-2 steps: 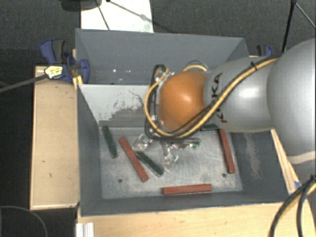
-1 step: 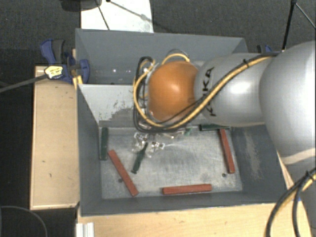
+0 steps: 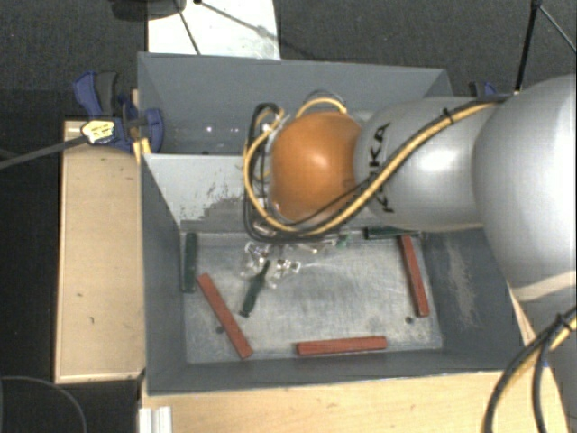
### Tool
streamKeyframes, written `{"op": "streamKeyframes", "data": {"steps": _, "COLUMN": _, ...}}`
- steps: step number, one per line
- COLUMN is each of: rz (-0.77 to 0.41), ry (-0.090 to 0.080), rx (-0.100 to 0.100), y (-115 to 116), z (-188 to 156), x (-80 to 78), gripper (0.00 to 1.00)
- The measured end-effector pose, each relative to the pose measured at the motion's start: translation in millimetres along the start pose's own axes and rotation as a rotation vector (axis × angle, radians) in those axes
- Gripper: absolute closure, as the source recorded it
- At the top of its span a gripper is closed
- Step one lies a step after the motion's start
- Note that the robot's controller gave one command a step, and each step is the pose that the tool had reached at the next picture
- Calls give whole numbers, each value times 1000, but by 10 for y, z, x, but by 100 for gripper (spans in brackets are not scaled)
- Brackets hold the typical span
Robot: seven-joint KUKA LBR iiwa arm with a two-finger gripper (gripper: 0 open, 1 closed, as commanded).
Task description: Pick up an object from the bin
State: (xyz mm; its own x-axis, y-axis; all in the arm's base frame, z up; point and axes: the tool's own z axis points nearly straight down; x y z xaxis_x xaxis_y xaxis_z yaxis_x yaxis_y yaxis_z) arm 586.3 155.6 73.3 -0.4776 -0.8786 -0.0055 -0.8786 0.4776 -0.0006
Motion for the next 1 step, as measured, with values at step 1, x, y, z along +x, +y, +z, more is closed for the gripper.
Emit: {"op": "streamKeyframes", "data": {"steps": 1, "rz": 0, "ry": 0, "rx": 0, "y": 0, "z": 0, "x": 0, "gripper": 100}}
